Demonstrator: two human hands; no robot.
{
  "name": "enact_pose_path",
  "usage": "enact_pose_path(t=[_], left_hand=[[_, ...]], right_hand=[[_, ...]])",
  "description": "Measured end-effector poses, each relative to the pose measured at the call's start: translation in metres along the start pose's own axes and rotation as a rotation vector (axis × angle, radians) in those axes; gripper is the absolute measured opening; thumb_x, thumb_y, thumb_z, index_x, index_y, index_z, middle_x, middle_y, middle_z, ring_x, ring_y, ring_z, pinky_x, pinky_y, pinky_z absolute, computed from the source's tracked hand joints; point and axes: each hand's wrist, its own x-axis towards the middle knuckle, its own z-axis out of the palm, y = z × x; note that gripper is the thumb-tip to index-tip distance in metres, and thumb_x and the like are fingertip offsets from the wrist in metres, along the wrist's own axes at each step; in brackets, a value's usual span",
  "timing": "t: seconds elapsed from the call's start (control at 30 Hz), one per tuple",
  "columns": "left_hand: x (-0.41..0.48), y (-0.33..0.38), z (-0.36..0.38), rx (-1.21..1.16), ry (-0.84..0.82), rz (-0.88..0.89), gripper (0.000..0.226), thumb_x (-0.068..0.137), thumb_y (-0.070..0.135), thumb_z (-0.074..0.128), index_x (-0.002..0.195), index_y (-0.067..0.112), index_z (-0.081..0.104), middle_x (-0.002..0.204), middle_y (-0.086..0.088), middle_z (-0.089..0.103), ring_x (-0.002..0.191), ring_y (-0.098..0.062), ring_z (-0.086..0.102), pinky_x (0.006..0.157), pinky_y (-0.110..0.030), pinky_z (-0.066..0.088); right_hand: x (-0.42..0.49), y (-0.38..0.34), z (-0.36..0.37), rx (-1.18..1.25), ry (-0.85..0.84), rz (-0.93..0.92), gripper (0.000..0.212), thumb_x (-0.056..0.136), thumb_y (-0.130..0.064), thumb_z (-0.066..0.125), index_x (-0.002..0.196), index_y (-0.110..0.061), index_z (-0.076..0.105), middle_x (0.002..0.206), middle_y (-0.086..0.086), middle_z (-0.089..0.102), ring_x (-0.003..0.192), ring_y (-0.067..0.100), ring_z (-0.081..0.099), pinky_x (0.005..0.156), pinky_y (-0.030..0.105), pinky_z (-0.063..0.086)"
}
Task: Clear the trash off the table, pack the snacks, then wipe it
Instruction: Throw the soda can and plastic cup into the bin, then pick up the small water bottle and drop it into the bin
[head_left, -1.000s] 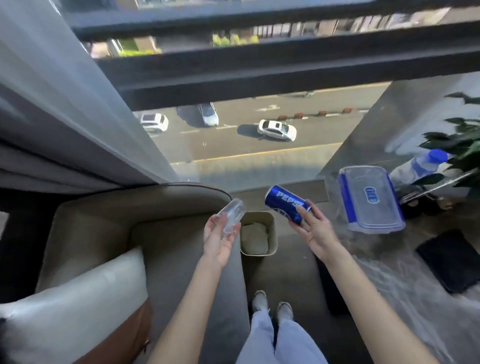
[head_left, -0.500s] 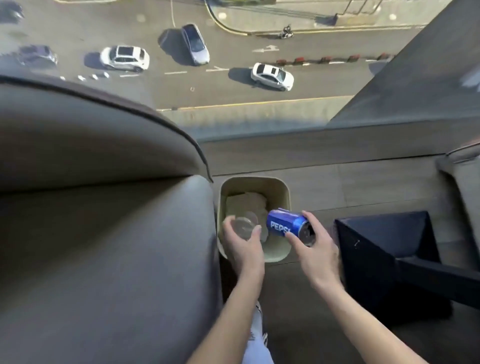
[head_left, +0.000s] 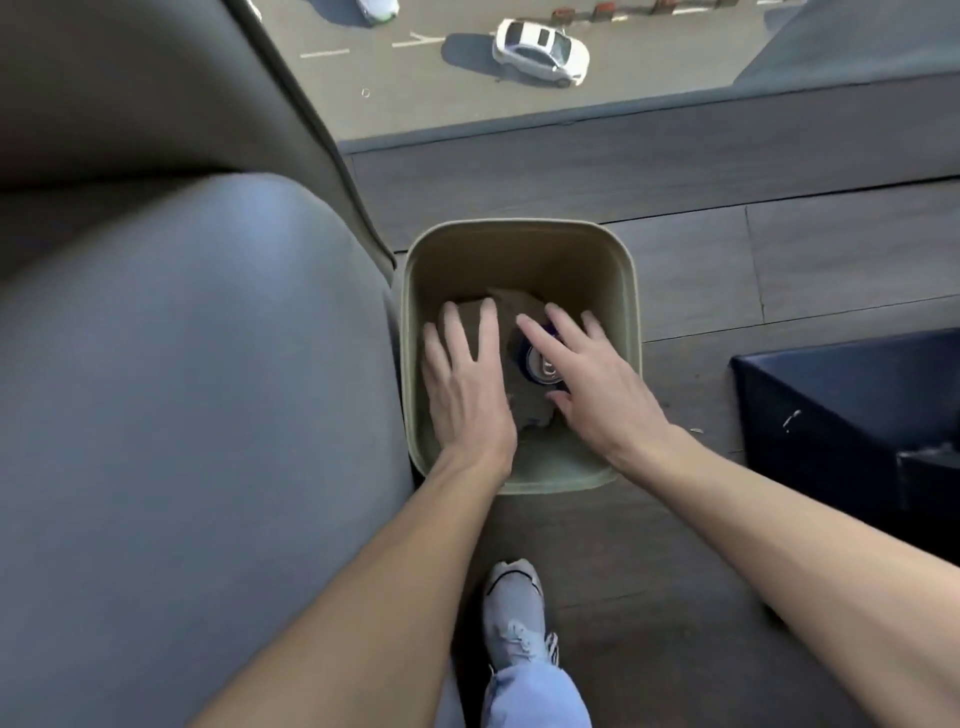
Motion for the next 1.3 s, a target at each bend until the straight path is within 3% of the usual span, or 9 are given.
enact_pose_path(t=[0.1,0.2,0.37,0.57,0.73,0.83,1.1,1.3], left_hand=[[-0.025,0.006,-0.031,-0.056,-0.101,0.063,0.085,0.092,0.011,0.059,0.155,0.026,0.004,0.164,-0.003,-0.005,0.151,-0.03,-0.006,0.122,-0.041,0.02],[-0.067,0.012,-0.089,-0.068,-0.155,0.159,0.07,0.095,0.026,0.054,0.154,0.022,0.017,0.164,-0.004,0.002,0.152,-0.027,-0.003,0.123,-0.041,0.014],[-0.154,0.029,-0.217,0.009,-0.216,0.147,0.07,0.095,0.043,0.049,0.154,0.029,0.014,0.164,-0.003,0.003,0.152,-0.025,-0.003,0.124,-0.046,0.004],[-0.251,0.071,-0.362,0.019,-0.224,0.046,0.072,0.091,0.058,0.044,0.153,0.031,0.017,0.164,-0.004,0.005,0.152,-0.028,-0.007,0.119,-0.055,-0.005],[-0.339,0.133,-0.435,0.079,-0.175,0.142,0.072,0.089,0.062,0.042,0.151,0.032,0.021,0.164,-0.003,0.007,0.151,-0.031,-0.006,0.116,-0.06,-0.009],[-0.386,0.186,-0.448,0.155,-0.129,0.272,0.068,0.091,0.059,0.041,0.151,0.03,0.024,0.164,-0.002,0.011,0.151,-0.031,0.001,0.118,-0.061,-0.001],[-0.493,0.354,-0.417,0.382,-0.15,0.829,0.062,0.095,0.058,0.033,0.151,0.034,0.022,0.164,-0.002,0.012,0.152,-0.029,0.002,0.119,-0.058,0.0],[-0.536,0.444,-0.399,0.511,-0.205,1.157,0.064,0.095,0.056,0.036,0.152,0.033,0.017,0.164,-0.001,0.012,0.152,-0.029,0.002,0.119,-0.056,-0.001]], right_hand=[[-0.03,-0.013,-0.027,-0.018,-0.006,-0.014,0.078,0.09,-0.017,0.064,0.153,-0.029,0.019,0.161,0.002,0.02,0.149,0.029,0.015,0.116,0.045,0.032],[-0.086,-0.031,-0.073,-0.103,-0.025,0.028,0.075,0.091,-0.036,0.061,0.153,-0.031,0.019,0.161,0.005,0.021,0.151,0.029,0.01,0.122,0.047,0.015],[-0.188,-0.074,-0.181,-0.124,-0.078,0.191,0.077,0.091,-0.054,0.05,0.154,-0.037,0.008,0.164,0.005,0.008,0.152,0.028,-0.003,0.121,0.05,0.001],[-0.288,-0.139,-0.314,-0.06,0.005,0.112,0.069,0.093,-0.054,0.046,0.153,-0.033,0.019,0.163,0.008,0.017,0.152,0.028,0.008,0.123,0.051,0.005],[-0.388,-0.173,-0.389,-0.122,0.094,-0.01,0.064,0.095,-0.054,0.041,0.152,-0.033,0.022,0.163,0.007,0.017,0.152,0.026,0.009,0.123,0.05,0.005],[-0.449,-0.165,-0.416,-0.065,0.176,0.029,0.06,0.096,-0.05,0.041,0.151,-0.032,0.026,0.162,0.006,0.018,0.151,0.023,0.013,0.123,0.047,0.006],[-0.649,-0.05,-0.42,0.187,0.434,0.587,0.065,0.092,-0.056,0.044,0.151,-0.04,0.021,0.164,0.003,0.013,0.152,0.024,0.007,0.122,0.046,0.0],[-0.754,0.001,-0.423,0.305,0.636,0.969,0.071,0.09,-0.063,0.042,0.152,-0.04,0.015,0.163,0.006,0.013,0.151,0.028,0.011,0.121,0.049,0.006]])
